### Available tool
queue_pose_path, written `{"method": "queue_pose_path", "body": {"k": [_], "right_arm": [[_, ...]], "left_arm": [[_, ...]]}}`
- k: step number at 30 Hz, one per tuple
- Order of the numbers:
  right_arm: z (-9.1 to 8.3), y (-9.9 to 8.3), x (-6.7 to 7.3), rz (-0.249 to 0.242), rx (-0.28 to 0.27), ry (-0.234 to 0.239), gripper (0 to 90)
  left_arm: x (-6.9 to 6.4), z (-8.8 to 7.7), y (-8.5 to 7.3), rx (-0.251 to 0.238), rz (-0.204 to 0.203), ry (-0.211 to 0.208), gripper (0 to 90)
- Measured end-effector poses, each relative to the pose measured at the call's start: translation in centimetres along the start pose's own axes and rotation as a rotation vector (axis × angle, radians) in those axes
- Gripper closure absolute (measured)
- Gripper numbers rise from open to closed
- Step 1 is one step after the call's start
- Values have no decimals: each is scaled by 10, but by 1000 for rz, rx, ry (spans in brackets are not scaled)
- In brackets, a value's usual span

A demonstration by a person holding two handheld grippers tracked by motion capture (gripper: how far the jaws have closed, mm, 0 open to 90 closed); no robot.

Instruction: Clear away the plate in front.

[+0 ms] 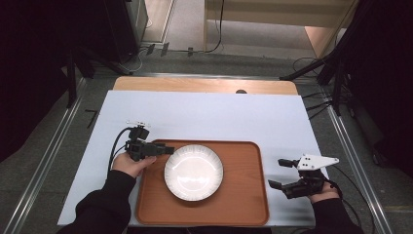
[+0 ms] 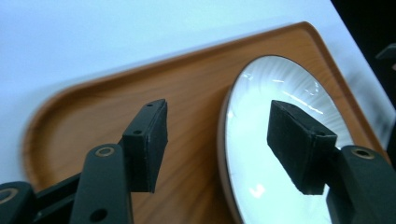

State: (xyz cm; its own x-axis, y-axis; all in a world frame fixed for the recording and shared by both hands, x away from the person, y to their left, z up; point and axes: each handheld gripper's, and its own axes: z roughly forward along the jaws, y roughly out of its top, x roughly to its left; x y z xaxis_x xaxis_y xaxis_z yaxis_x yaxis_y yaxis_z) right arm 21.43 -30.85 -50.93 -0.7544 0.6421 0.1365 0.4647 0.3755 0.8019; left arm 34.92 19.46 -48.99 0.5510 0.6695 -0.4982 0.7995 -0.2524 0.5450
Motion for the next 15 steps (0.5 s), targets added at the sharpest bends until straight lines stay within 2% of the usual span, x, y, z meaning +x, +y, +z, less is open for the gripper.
{"method": "queue_pose_path", "body": {"k": [3, 10, 15], "right_arm": [[0, 0, 0, 2, 0, 0, 145], [0, -1, 0, 7, 2, 2, 145], [0, -1, 0, 8, 1, 1, 145]], "left_arm": [[2, -5, 0, -12, 12, 11, 356], [7, -18, -5, -8, 92, 55, 334], [10, -28, -9, -23, 106, 59, 317]]}}
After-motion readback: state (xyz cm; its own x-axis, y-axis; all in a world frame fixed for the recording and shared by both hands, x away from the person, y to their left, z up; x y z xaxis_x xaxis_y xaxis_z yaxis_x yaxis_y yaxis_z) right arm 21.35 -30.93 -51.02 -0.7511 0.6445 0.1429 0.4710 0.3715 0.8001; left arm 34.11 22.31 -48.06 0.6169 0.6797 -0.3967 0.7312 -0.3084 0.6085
